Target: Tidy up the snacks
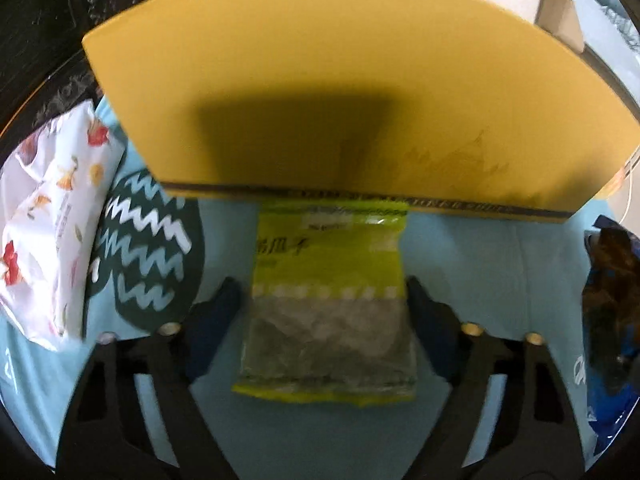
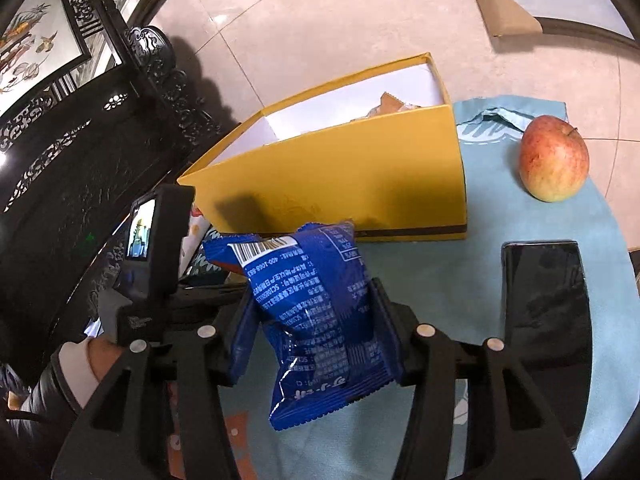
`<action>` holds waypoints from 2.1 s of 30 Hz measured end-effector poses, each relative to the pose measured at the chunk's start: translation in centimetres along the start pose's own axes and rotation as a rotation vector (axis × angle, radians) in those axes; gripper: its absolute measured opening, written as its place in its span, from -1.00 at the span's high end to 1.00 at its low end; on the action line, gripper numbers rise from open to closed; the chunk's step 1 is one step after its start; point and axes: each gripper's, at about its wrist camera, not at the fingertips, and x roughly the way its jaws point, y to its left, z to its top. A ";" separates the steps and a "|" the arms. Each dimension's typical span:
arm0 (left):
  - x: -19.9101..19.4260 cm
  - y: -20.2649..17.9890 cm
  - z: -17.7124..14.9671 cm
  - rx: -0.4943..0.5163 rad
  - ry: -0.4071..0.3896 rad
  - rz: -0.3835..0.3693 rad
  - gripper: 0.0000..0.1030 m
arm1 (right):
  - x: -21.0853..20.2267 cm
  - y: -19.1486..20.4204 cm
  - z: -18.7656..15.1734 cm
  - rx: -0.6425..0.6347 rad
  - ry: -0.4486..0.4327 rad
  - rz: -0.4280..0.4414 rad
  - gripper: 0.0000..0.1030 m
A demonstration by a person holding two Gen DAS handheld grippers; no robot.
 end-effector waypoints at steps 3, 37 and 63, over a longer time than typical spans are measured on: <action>-0.5 0.4 -0.1 -0.011 -0.003 -0.007 -0.27 | 0.1 0.0 -0.1 0.006 0.001 -0.004 -0.04; -11.1 4.7 -0.7 -0.043 -0.146 -0.097 -0.25 | -2.2 7.1 2.3 -0.322 -0.028 -0.181 0.36; -9.7 0.7 10.8 -0.027 -0.261 -0.043 -0.96 | -0.4 4.4 10.2 -0.229 -0.320 -0.338 -0.82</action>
